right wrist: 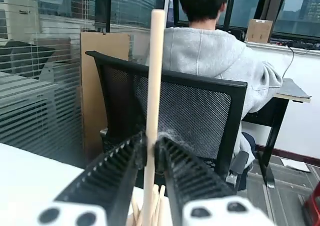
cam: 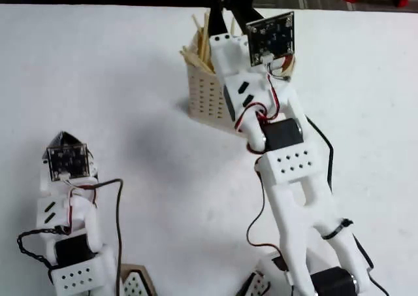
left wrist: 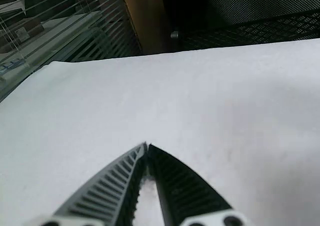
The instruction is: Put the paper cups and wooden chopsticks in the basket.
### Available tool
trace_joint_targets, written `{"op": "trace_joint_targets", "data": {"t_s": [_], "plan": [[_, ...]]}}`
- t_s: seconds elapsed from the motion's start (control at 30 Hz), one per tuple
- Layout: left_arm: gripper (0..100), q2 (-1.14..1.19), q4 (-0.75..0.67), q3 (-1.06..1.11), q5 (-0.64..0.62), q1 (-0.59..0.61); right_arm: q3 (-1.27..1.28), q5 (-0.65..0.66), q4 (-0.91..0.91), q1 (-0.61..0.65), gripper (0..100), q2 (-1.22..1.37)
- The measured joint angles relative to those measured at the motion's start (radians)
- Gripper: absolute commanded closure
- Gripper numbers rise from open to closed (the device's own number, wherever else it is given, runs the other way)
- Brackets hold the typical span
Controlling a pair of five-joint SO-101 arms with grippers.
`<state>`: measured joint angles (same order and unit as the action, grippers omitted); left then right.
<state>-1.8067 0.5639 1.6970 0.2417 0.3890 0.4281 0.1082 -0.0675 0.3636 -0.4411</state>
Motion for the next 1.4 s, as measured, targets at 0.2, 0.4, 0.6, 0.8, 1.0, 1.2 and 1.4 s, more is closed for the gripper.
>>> {"op": "trace_joint_targets", "data": {"t_s": [0.2,0.4,0.6,0.8,1.0,1.2,1.4], "plan": [[97,0.0,0.0,0.0,0.0,0.0,-0.006,0.0,-0.08,0.003,87.1,-0.018],[97,0.0,0.0,0.0,0.0,0.0,-0.077,-0.071,-0.379,0.029,86.8,-0.124],[97,0.0,0.0,0.0,0.0,0.0,-0.08,-0.083,-0.698,0.052,95.0,-0.292],[97,0.0,0.0,0.0,0.0,0.0,-0.018,-0.083,-0.964,0.054,95.0,-0.46],[97,0.0,0.0,0.0,0.0,0.0,0.242,-0.005,-0.962,0.052,95.0,-0.612],[97,0.0,0.0,0.0,0.0,0.0,0.508,0.109,-0.868,0.032,95.0,-0.775],[97,0.0,0.0,0.0,-0.002,-0.063,0.71,0.114,-0.802,-0.011,94.7,-0.953]]}}
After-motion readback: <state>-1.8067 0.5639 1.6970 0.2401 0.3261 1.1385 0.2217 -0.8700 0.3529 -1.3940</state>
